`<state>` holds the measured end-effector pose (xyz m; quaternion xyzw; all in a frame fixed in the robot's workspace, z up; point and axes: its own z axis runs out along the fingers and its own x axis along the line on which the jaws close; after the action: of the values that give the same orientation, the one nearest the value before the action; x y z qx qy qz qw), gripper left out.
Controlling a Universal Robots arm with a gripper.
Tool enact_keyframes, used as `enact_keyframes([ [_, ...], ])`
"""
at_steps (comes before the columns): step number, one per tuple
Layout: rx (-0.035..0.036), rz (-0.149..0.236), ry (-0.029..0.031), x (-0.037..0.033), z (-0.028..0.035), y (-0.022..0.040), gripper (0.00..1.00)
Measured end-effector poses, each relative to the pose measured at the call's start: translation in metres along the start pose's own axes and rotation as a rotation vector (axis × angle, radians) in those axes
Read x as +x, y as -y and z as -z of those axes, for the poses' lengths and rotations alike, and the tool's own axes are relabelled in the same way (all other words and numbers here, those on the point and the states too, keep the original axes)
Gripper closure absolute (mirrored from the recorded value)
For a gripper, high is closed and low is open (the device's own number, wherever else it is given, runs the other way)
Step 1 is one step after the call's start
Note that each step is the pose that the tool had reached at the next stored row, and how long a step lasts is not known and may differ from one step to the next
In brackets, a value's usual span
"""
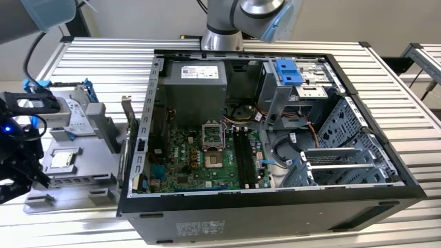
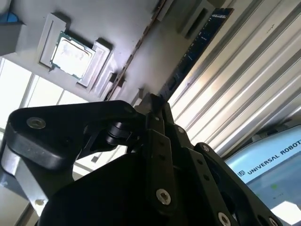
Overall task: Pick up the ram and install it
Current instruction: 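Pick up the ram and move it above insertion slot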
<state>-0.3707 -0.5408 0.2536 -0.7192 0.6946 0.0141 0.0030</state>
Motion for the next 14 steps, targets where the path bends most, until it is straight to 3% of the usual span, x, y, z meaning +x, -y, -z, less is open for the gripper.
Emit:
enact_keyframes([
  [4,0.0011,-0.047,0.0027,0.0000,0.0007,0.0000,1.00],
  [7,0.0010,-0.048,0.0028,0.0000,0.0024,-0.0004,1.00],
  [14,0.0012,-0.049,0.0022,-0.0008,0.0322,-0.0009,1.00],
])
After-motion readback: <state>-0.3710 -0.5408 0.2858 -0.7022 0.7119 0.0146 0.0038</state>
